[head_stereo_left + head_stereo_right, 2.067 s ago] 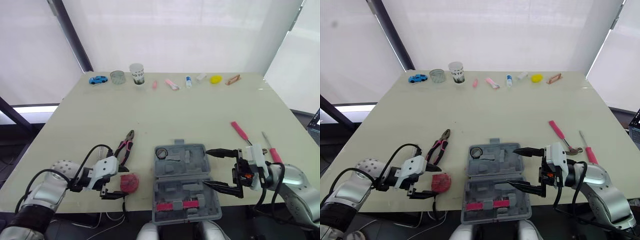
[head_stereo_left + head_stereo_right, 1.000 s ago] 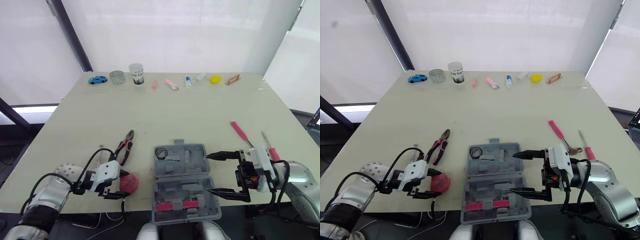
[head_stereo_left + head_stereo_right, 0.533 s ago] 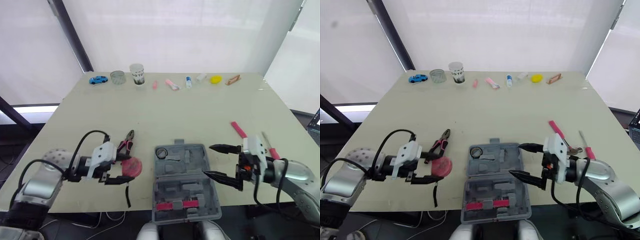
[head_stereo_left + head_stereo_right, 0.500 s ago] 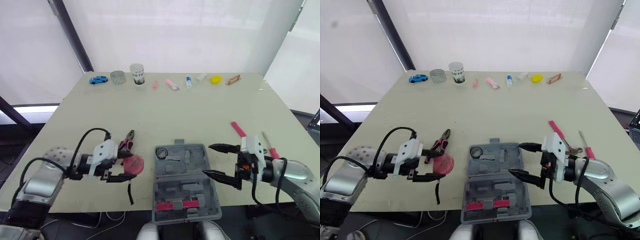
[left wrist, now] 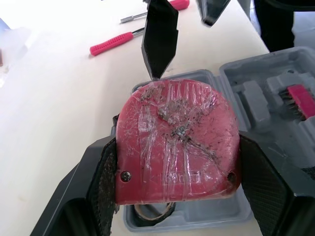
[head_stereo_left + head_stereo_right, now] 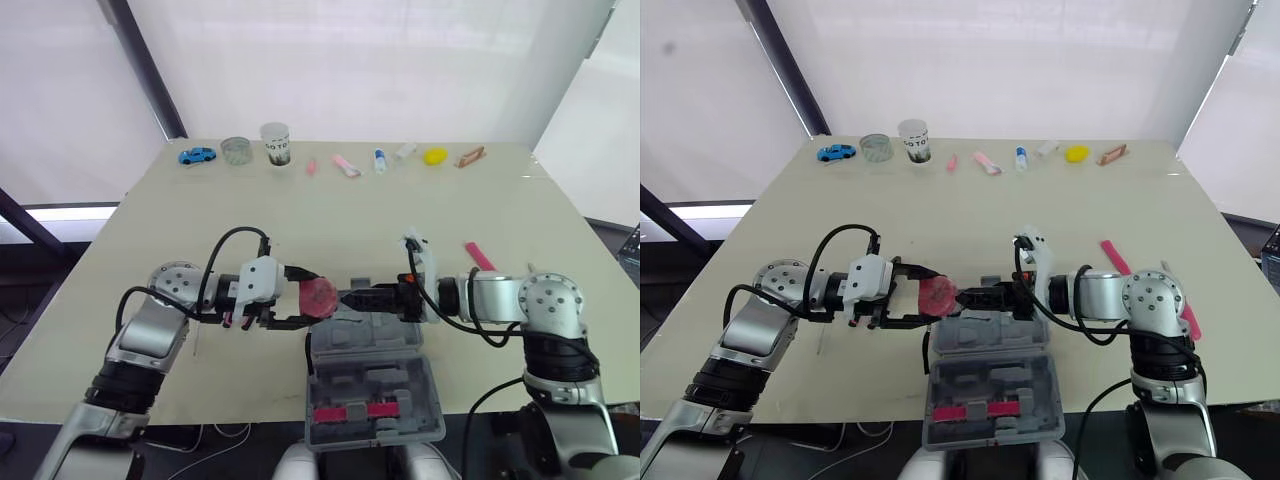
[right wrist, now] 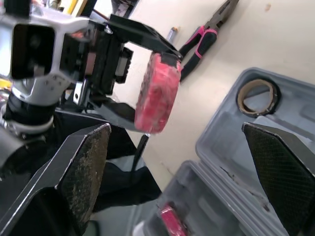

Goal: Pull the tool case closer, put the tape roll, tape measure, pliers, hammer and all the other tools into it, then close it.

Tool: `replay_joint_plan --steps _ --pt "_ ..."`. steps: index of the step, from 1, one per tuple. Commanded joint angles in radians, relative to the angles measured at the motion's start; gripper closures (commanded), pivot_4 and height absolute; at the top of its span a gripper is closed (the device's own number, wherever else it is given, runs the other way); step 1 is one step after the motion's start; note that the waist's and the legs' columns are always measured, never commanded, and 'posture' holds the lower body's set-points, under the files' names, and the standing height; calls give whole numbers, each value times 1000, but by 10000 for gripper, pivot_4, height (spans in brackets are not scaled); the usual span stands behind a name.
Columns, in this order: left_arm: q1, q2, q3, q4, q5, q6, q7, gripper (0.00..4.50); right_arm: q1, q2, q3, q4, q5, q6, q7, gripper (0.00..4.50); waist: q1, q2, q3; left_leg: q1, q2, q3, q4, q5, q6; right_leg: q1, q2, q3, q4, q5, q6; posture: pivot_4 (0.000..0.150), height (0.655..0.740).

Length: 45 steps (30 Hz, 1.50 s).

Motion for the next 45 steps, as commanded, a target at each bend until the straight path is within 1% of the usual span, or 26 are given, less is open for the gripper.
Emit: replay_joint_plan --steps 1,6,7,8,9,10,11,12,13,14,15,20,21,23,24,25,27,30,35,36,38,41,43,45 --pt "-29 -30 -18 -74 4 13 42 15456 -34 76 -43 42 81 21 -91 0 -2 0 0 0 0 0 0 0 0 0 0 0 0 0 0 1500 7400" --pt "-42 -40 -30 -117 11 52 69 15456 -36 129 -70 90 175 6 -202 0 -6 0 0 0 0 -1 0 0 0 0 0 0 1 0 0 1500 7400" --pt "-42 -43 -32 -129 10 63 75 15456 -35 134 -68 93 188 0 -224 5179 -8 0 0 0 0 -1 0 0 0 0 0 0 1 0 0 1500 7400" --pt "-42 -45 -34 -142 9 74 80 15456 -33 139 -67 96 200 -10 -248 8081 -12 0 0 0 0 -1 0 0 0 0 0 0 1 0 0 1500 7400" --pt "-42 -47 -36 -152 8 83 85 15456 -29 142 -66 100 217 -19 -271 12876 -16 0 0 0 0 -1 0 0 0 0 0 0 1 0 0 1500 7400" --pt "-41 -48 -36 -160 6 91 88 15456 -26 141 -61 102 238 -26 -289 18610 -20 0 0 0 0 -1 0 0 0 0 0 0 1 0 0 1500 7400" --pt "-40 -48 -35 -165 5 96 90 15456 -23 138 -56 104 257 -32 -303 22346 -22 0 0 0 0 -1 0 0 0 0 0 0 0 0 0 1500 7400" --pt "-39 -49 -35 -169 5 100 92 15456 -21 134 -50 105 276 -39 -316 27878 -25 0 0 0 0 -1 0 0 0 0 0 0 0 0 0 1500 7400" --pt "-37 -48 -34 -177 4 106 94 15456 -17 129 -44 105 298 -49 -334 31755 -27 0 0 0 0 -1 0 0 0 0 0 0 0 0 0 1500 7400" --pt "-36 -48 -34 -182 3 111 96 15456 -13 123 -36 105 320 -60 -351 37170 -27 0 0 0 0 -2 0 0 0 0 0 0 0 0 0 1500 7400" --pt "-35 -48 -33 -188 2 115 98 15457 -10 116 -27 105 339 -71 -365 40147 -29 0 0 0 0 -2 0 0 0 0 0 0 1 0 0 1500 7400" --pt "-26 -55 -32 -211 -2 132 110 15457 5 62 29 99 439 -130 -418 40132 -29 0 0 0 0 -2 -1 0 0 0 1 0 0 0 0 1500 7400" --pt "-21 -62 -21 -225 -34 167 114 15457 8 48 40 99 454 -141 -424 40132 -29 0 0 0 0 -2 -1 0 0 0 1 0 0 0 0 1500 7400" --pt "-6 -65 -6 -255 -96 246 110 5370 16 18 62 95 482 -162 -433 40132 -29 0 0 0 0 -1 -1 0 0 0 0 0 0 0 0 1500 7400" --pt "2 -65 1 -264 -107 262 115 2059 21 3 73 90 494 -171 -436 40132 -29 0 0 0 0 -1 -1 0 0 0 0 0 0 0 0 1500 7400" --pt "9 -65 9 -270 -113 274 126 183 26 -13 85 84 505 -179 -436 40132 -29 0 0 0 1 -2 -1 0 0 0 0 -1 0 0 0 1500 7400" --pt "27 -64 37 -286 -153 335 155 0 39 -52 103 71 530 -193 -436 40132 -29 0 0 0 0 -2 -1 0 0 0 0 0 0 0 0 1500 7400" --pt "79 -57 105 -315 -252 443 192 0 67 -145 118 50 574 -200 -420 40132 -30 0 0 0 1 -2 -1 0 0 0 0 0 0 0 0 1500 7400" --pt "266 -49 269 -388 -437 558 215 0 119 -374 108 56 675 -207 -377 40132 -29 0 0 0 1 -4 -1 0 0 0 0 0 0 0 0 1500 7400" --pt "301 -51 300 -394 -448 559 230 0 125 -424 106 64 691 -207 -362 40132 -29 0 0 0 2 -5 -1 0 0 0 0 1 -1 0 0 1500 7400" --pt "370 -64 348 -391 -423 509 262 0 134 -517 100 86 702 -198 -322 40132 -28 0 0 0 1 -4 -1 0 0 0 0 0 -1 0 0 1500 7400" --pt "470 -81 401 -362 -438 416 187 0 148 -667 88 128 703 -155 -236 40132 -25 0 0 1 1 -1 -1 0 0 0 1 0 -1 0 0 1500 7400" --pt "537 -72 432 -332 -441 357 114 0 144 -789 87 173 663 -89 -160 40132 -24 0 0 1 1 1 -1 0 0 0 0 1 -1 0 0 1500 7400" --pt "578 -63 451 -310 -461 340 58 0 127 -855 99 209 622 -51 -101 40132 -24 0 0 1 1 0 -1 0 0 0 1 1 -2 0 0 1500 7400"
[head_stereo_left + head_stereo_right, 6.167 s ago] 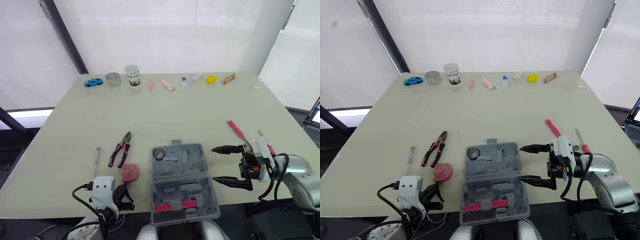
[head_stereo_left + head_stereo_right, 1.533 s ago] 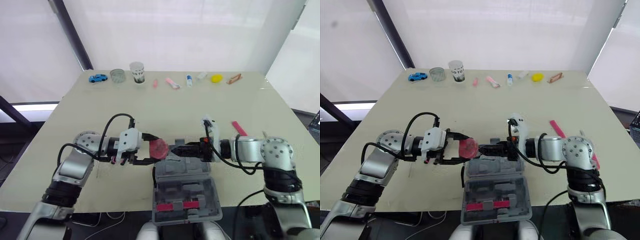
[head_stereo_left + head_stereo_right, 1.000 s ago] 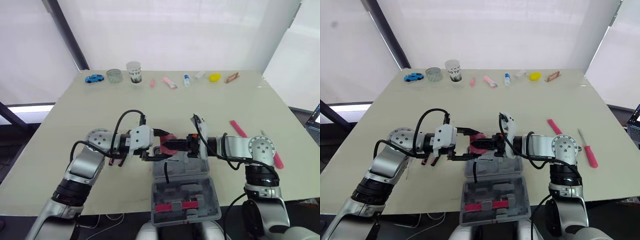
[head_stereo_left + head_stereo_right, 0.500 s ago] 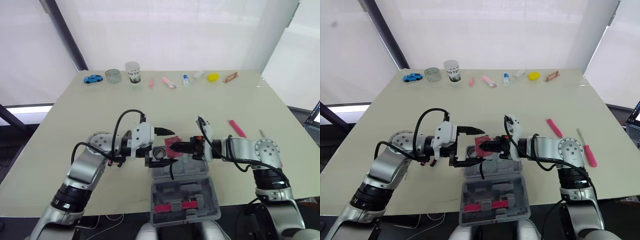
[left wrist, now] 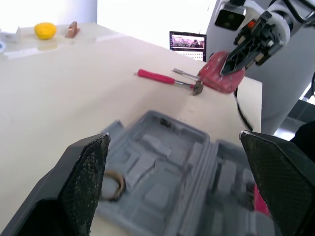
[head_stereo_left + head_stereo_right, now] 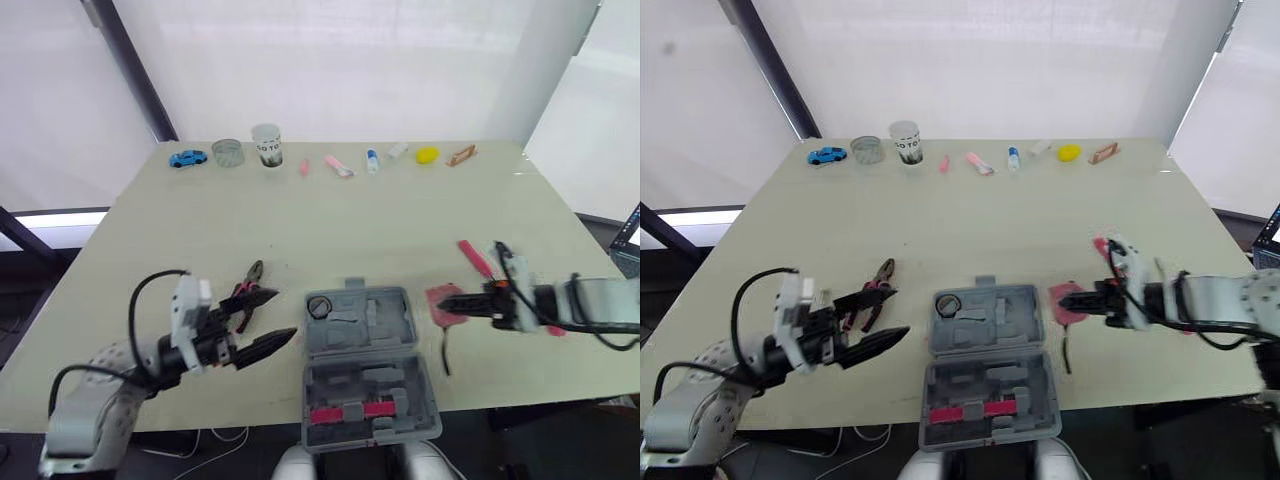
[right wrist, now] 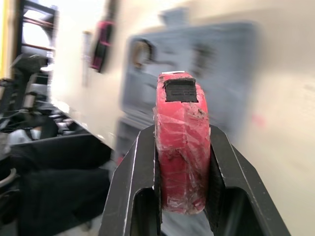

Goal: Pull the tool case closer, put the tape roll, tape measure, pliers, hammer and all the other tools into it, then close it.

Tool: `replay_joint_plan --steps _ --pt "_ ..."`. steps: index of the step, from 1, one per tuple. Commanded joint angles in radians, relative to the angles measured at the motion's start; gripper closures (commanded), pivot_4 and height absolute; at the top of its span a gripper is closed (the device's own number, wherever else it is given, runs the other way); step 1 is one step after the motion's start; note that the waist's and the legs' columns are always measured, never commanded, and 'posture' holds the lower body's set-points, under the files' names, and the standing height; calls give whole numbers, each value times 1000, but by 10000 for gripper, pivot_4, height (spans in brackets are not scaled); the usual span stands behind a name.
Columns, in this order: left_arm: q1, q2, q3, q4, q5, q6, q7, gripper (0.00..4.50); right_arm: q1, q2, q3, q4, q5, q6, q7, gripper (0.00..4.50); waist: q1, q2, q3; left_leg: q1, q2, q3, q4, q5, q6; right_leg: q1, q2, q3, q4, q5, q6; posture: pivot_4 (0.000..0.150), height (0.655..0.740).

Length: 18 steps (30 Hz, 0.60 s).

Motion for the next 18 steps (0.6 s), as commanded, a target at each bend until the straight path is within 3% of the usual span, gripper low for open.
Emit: replay_joint_plan --steps 1,9,18 --pt "37 15 48 13 -45 -49 -88 0 -43 -62 -6 41 -61 56 101 40132 0 0 0 0 0 0 0 0 0 0 0 0 0 0 0 1500 7400" --pt "34 25 39 34 -42 -87 -148 0 -143 141 89 174 -417 55 212 40132 -1 0 -1 1 1 2 0 0 0 -1 1 1 0 0 0 1500 7400" --pt "42 17 11 15 -29 -114 -153 0 -205 288 149 310 -810 -28 427 40132 0 0 0 0 0 2 0 0 0 -1 0 1 -1 0 0 1500 7400"
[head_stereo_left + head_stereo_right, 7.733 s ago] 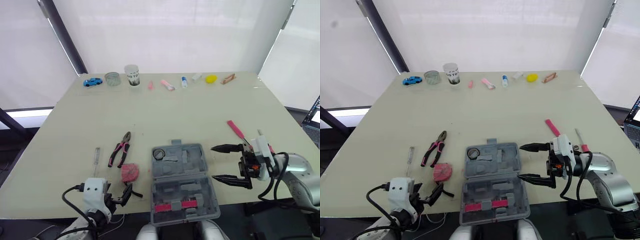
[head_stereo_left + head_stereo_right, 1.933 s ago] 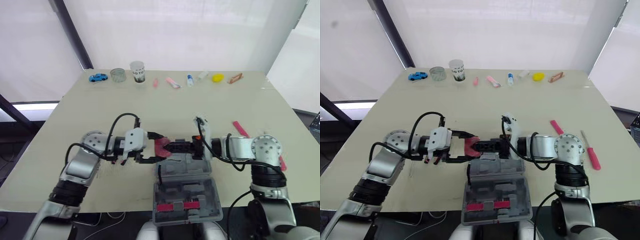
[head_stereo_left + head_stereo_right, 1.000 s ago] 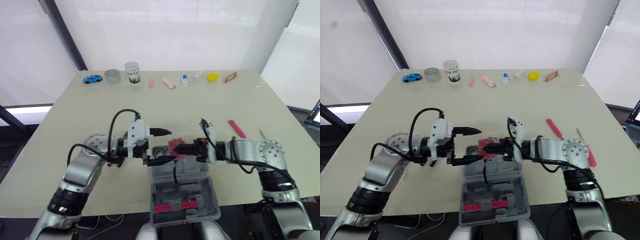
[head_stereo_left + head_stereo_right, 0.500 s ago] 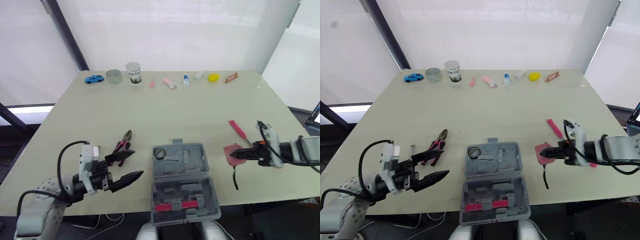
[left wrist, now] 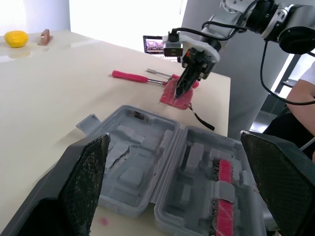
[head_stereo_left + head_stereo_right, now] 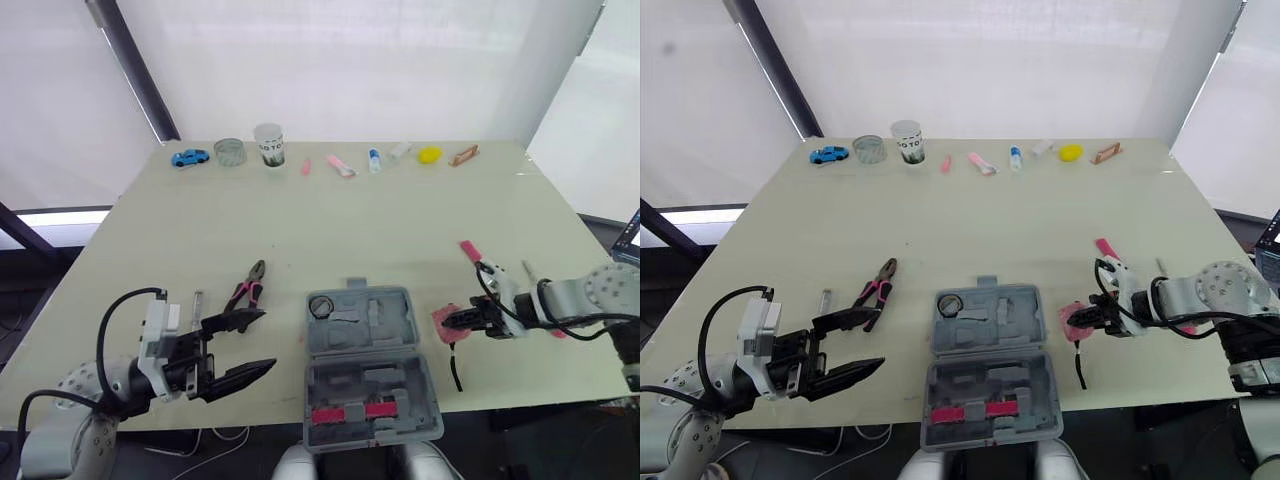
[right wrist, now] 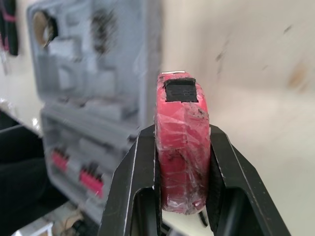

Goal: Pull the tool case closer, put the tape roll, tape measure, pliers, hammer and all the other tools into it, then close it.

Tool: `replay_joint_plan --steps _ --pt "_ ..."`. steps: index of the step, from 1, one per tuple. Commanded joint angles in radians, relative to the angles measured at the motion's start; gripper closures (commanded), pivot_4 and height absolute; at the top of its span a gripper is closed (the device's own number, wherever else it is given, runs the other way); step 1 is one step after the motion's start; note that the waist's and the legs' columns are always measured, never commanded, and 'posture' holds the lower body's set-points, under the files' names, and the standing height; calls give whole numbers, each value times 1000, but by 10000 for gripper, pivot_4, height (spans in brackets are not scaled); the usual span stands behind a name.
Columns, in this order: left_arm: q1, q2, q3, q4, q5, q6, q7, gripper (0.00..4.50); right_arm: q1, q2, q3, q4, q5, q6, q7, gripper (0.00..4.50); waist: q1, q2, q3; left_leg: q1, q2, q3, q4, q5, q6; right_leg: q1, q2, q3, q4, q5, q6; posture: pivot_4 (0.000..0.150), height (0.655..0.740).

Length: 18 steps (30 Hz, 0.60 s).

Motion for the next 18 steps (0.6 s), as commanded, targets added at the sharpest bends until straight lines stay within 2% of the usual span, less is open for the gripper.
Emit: replay_joint_plan --steps 1,3,4,6,9,11,14,18 --pt "9 1 -10 -26 -1 -21 -3 0 -31 21 23 33 -136 -43 101 40132 -1 0 0 0 0 0 0 0 0 0 0 0 0 0 0 1500 7400" --pt "7 0 -16 -22 2 -26 0 0 -42 31 44 61 -219 -83 154 40132 -1 1 0 0 0 0 0 0 0 0 0 0 0 0 0 1500 7400" --pt "5 0 -20 -18 3 -28 0 0 -46 32 57 73 -256 -102 184 29785 -1 1 0 0 0 0 0 0 0 0 0 0 0 0 0 1500 7400" --pt "3 -1 -25 -12 5 -33 -1 0 -53 35 66 95 -317 -122 236 24309 -1 1 0 0 0 0 0 0 0 0 0 0 0 0 0 1500 7400" --pt "-3 0 -31 -4 6 -37 0 0 -58 18 61 97 -384 -126 296 9713 -1 1 0 1 0 0 0 0 0 0 0 0 1 0 0 1500 7400" --pt "-7 2 -33 1 6 -38 0 0 -53 -13 51 65 -400 -97 344 1699 -1 1 0 1 0 0 0 0 0 0 0 0 1 0 0 1500 7400" --pt "-11 9 -40 13 13 -42 -7 0 -13 -127 97 -78 -431 -110 469 751 7 2 1 0 0 0 0 0 0 0 0 0 0 0 0 1500 7400" --pt "-18 12 -48 22 10 -40 -9 0 122 -316 125 -356 -490 -332 728 751 17 4 2 -1 -1 -1 -1 0 0 0 -1 -1 0 -1 1 1500 7400"
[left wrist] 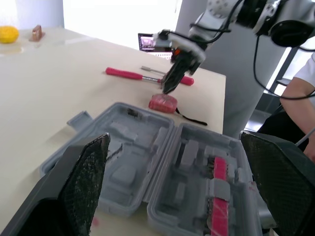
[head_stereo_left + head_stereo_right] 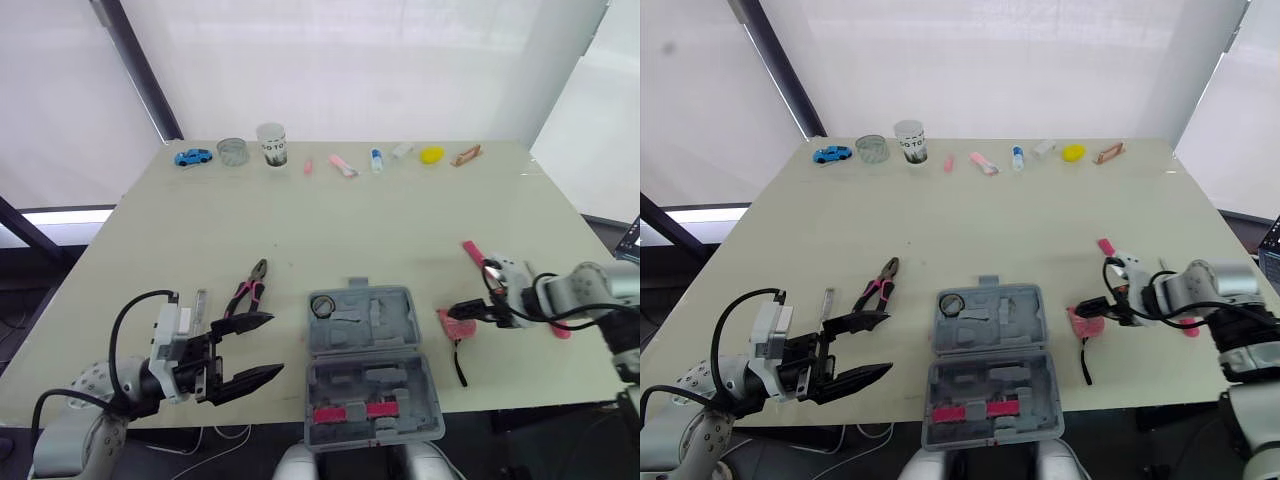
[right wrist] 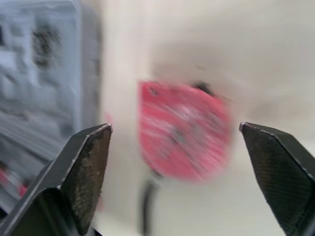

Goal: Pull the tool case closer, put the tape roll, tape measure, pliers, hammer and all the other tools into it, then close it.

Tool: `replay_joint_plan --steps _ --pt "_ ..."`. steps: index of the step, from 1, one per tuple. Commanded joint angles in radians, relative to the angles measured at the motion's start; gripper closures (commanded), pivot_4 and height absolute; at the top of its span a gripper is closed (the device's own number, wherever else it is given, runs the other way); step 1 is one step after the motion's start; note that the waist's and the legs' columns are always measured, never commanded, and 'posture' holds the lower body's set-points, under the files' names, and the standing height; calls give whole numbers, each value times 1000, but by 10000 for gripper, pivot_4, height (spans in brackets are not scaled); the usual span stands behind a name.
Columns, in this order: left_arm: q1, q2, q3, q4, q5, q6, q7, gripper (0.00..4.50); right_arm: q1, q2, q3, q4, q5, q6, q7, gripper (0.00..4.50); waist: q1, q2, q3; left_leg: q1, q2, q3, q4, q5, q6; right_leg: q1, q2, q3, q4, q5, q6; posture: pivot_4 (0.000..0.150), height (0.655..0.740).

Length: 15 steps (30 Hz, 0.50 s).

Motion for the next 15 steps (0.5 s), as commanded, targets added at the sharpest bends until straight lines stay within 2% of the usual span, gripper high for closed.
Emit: replay_joint_plan --steps 1,4,5,10,15 --pt "-13 11 6 -1 -4 -14 -9 0 108 -105 -33 -240 -53 -262 238 751 -4 0 0 1 1 0 0 0 0 0 1 0 0 0 0 1500 7400" --pt "-20 13 1 4 -2 -13 -13 0 248 -63 -127 -289 -139 -651 341 751 -15 -1 0 2 2 0 0 0 0 0 3 0 0 0 0 1500 7400" --pt "-23 12 -2 4 -1 -12 -13 0 253 -55 -108 -262 -178 -762 422 751 -15 -1 0 2 2 0 0 0 0 1 3 0 1 0 0 1500 7400" --pt "-36 15 -21 -12 -1 1 -9 0 138 7 50 6 -473 -1198 577 751 -20 0 0 3 2 2 2 0 0 1 2 1 2 0 0 1500 7400" --pt "-40 26 -25 -23 -3 8 -8 0 -1 100 115 293 -635 -1467 674 751 -16 0 0 2 2 1 2 0 0 0 2 0 2 0 -1 1500 7400"
